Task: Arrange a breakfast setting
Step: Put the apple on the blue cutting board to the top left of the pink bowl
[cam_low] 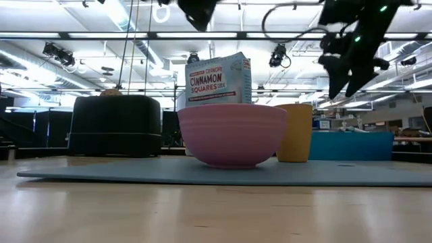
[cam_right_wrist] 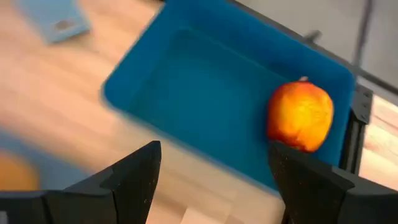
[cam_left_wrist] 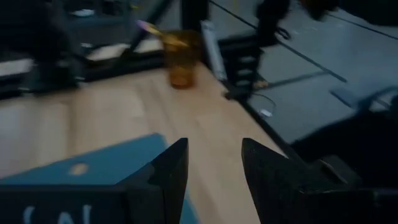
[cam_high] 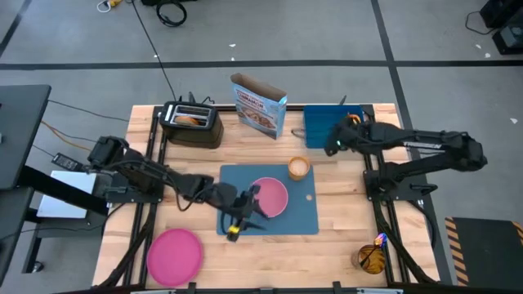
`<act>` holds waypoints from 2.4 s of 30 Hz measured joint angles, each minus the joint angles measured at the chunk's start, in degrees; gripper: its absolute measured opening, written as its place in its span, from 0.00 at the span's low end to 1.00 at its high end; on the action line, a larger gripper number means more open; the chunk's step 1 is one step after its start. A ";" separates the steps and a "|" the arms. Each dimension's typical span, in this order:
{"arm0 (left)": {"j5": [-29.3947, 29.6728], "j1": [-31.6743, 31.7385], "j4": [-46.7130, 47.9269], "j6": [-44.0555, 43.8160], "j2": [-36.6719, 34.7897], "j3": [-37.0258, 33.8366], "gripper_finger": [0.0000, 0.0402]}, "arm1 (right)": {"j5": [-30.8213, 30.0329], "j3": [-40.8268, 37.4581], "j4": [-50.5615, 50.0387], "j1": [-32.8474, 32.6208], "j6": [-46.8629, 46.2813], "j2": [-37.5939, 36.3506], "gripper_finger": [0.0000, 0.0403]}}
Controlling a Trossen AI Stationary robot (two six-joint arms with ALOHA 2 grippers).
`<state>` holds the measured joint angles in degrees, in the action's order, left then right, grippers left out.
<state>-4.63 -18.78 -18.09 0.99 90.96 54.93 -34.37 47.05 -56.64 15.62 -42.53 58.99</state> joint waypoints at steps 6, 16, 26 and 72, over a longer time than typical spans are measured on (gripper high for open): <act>0.79 -5.26 0.91 1.24 -0.25 -0.35 0.39 | 2.96 0.00 2.50 10.33 0.93 5.82 0.85; 3.66 -9.87 14.17 1.24 -9.15 -1.49 0.39 | 2.91 0.00 3.33 24.11 0.10 15.99 0.99; 7.88 -9.93 5.20 -2.59 -19.05 -16.09 0.39 | 5.97 4.59 4.68 32.08 4.15 26.85 0.97; 9.15 -10.96 11.59 -6.04 -19.47 -17.92 0.39 | 10.17 6.84 13.43 33.04 4.97 26.37 0.93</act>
<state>4.51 -29.74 -6.50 -5.05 71.48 37.01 -24.21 53.89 -43.21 48.66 -37.56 85.36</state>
